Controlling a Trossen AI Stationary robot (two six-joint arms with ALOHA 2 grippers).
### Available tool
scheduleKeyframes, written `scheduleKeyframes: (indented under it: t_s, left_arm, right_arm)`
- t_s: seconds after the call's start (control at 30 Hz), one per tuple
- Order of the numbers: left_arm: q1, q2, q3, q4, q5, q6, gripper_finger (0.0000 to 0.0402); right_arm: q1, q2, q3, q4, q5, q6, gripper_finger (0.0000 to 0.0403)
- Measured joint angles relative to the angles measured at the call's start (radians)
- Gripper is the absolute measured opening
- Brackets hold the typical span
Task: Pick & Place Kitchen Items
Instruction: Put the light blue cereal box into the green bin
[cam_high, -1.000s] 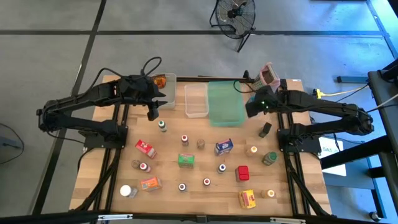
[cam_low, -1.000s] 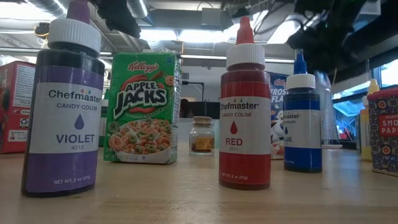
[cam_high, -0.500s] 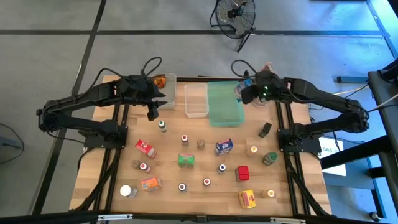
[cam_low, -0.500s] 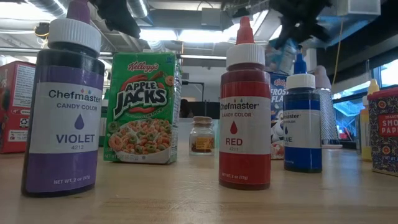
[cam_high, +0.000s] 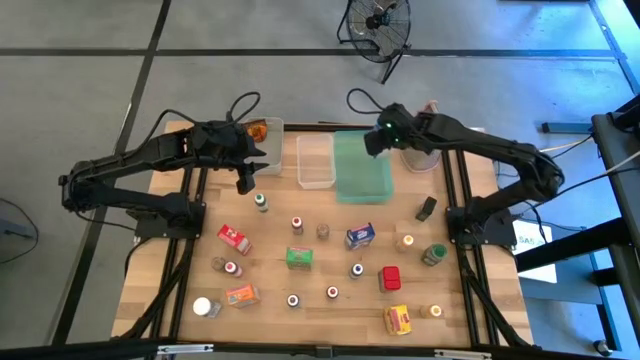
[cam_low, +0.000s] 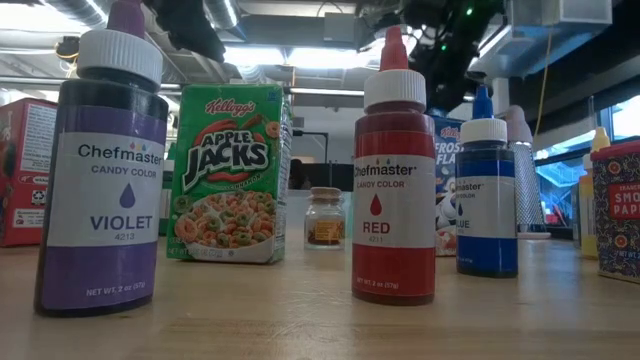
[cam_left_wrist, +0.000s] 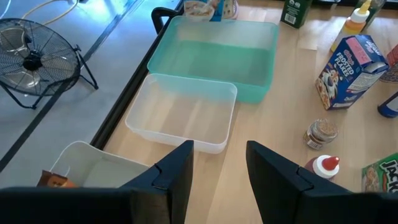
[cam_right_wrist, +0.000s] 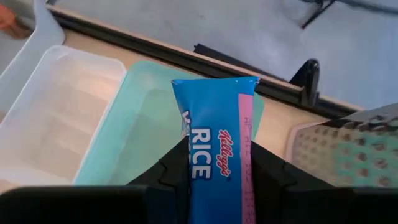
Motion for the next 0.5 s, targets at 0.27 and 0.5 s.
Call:
scheduleKeyframes:
  t_s: [0.27,0.5]
  left_arm:
    - [0.0,0.0,0.0,-0.001,0.0,0.0,0.0143]
    - [0.0,0.0,0.0,-0.002,0.0,0.008,0.0143]
  right_arm:
    - [-0.033,0.079,0.001,0.035,-0.02,0.004,0.0113]
    - [-0.052,0.137,0.001,0.043,-0.02,0.031,0.0113]
